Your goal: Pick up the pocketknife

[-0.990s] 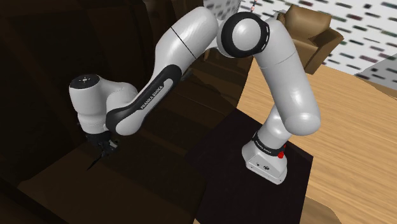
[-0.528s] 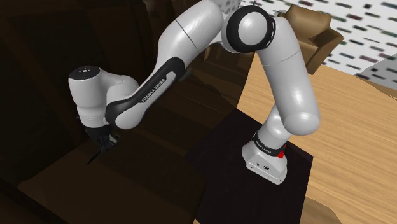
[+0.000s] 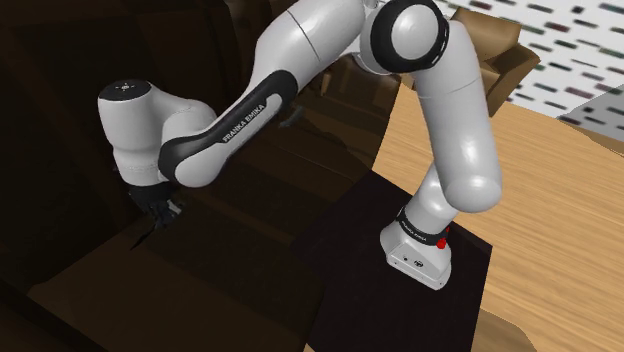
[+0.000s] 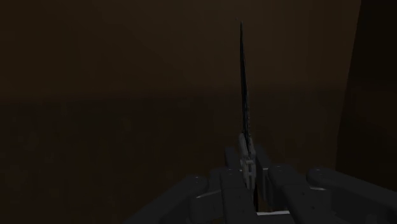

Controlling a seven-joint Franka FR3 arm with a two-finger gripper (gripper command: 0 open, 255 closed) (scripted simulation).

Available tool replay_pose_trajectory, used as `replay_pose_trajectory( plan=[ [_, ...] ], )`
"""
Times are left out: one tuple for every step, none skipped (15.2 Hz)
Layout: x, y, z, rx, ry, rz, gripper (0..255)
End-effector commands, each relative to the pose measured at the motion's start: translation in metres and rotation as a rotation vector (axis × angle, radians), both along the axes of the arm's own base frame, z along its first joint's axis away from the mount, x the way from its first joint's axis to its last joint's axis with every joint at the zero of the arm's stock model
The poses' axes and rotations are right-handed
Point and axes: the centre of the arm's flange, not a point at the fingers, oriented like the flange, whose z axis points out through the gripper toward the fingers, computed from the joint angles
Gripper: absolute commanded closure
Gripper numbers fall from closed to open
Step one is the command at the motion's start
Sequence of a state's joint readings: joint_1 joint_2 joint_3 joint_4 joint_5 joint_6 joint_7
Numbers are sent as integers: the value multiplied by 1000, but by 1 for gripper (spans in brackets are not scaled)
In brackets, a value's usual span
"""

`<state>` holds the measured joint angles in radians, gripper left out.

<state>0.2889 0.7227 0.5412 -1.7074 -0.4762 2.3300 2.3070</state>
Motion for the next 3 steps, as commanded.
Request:
replay_pose_trajectory(
  plan=[
    [0, -1, 11, 0, 0, 0, 255],
    [0, -1, 12, 0, 0, 0, 255],
    [0, -1, 12, 0, 0, 0, 255]
  ],
)
